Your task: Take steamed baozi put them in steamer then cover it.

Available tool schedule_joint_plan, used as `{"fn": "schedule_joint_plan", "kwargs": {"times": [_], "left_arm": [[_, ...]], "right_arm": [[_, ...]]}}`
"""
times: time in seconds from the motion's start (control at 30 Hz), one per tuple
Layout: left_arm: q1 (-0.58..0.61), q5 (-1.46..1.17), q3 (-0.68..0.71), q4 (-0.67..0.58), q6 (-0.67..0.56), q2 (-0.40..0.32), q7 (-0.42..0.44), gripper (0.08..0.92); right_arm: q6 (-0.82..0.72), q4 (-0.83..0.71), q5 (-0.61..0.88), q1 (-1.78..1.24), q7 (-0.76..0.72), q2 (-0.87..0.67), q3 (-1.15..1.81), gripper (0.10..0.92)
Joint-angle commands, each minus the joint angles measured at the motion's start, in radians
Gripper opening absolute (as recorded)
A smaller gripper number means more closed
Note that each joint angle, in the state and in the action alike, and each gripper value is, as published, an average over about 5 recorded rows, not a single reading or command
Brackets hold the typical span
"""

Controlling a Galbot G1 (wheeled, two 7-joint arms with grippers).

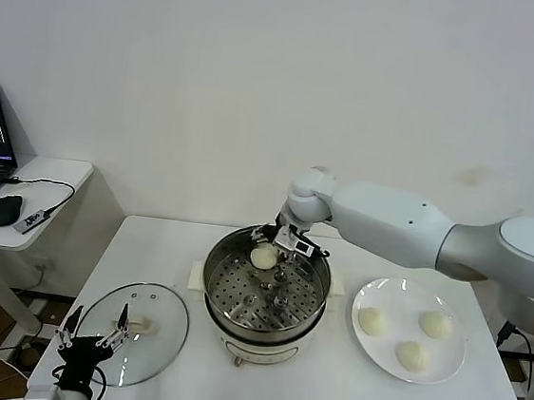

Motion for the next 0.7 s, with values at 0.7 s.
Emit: {"fn": "schedule_joint_plan", "kwargs": {"times": [0.7], "left_arm": [[0.023, 0.004, -0.002, -0.04, 0.011, 0.036, 0.0, 0.823]], "right_arm": [[-0.646, 0.527, 0.464, 0.241, -0.184, -0.61, 0.024, 0.823]]}}
